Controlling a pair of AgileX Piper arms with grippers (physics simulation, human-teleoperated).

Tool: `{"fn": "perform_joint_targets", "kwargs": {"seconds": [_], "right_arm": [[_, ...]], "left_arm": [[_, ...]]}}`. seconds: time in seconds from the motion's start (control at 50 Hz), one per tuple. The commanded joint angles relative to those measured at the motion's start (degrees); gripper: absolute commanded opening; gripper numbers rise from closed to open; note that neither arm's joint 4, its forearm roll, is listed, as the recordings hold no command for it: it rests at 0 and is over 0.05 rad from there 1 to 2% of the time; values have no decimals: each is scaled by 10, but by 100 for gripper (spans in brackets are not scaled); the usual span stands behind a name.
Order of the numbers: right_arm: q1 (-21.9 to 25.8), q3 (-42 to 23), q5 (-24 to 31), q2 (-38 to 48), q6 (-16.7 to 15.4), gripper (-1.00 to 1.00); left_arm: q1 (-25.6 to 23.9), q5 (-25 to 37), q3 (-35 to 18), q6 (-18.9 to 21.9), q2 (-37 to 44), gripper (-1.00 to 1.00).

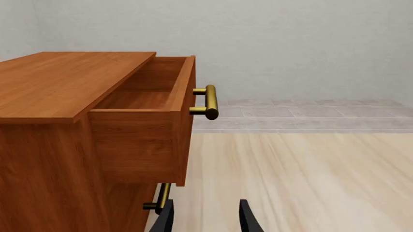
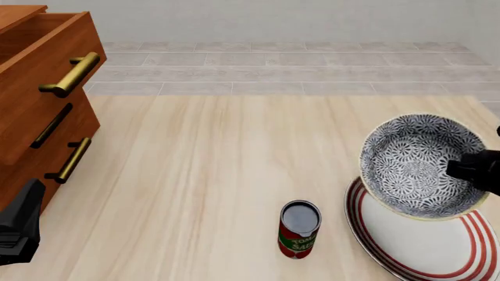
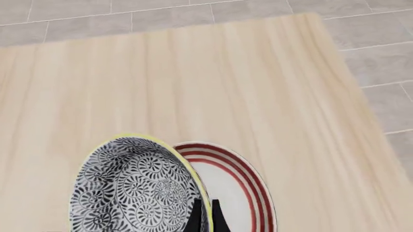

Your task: Put the bowl on the plate.

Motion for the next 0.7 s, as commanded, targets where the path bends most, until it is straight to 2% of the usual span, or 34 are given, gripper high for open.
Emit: {"fn": "perform_joint_targets", "kwargs": {"seconds": [0.02,0.28,0.7], "right_arm": [[-36,38,25,-65,15,-100],[-66,93,21,-107,32,-100],[-67,154,-71,-54,56,-100]], "left_arm": [[0,0,0,0,0,100],[0,0,0,0,0,100],[0,0,0,0,0,100]]}}
